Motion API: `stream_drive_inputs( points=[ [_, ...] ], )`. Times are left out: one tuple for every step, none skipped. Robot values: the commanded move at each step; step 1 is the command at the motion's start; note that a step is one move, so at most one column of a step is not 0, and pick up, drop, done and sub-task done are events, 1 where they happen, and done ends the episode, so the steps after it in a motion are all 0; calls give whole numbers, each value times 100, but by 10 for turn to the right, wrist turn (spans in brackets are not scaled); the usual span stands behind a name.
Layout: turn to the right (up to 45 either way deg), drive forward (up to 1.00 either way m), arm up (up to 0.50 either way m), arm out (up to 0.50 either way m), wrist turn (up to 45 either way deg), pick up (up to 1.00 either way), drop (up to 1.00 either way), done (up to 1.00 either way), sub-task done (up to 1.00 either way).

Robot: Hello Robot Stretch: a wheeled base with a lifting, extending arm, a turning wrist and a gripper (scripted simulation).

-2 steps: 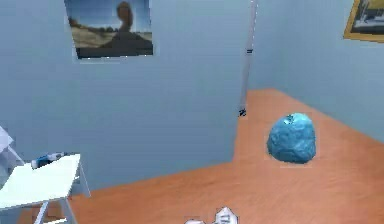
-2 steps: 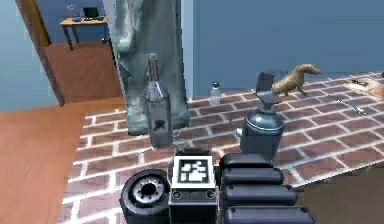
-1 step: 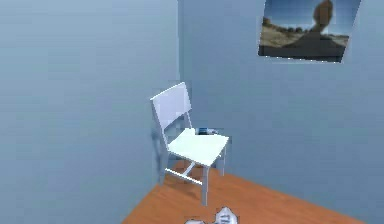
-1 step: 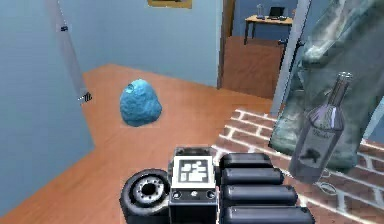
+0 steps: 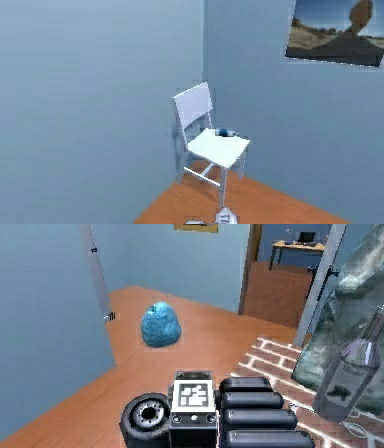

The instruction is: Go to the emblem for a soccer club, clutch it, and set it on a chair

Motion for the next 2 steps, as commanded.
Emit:
stream_drive_inputs(
  points=[
    [0,80,0,0,0,0,0,0,0],
    [-300,0,0,0,0,0,0,0,0]
  ],
)
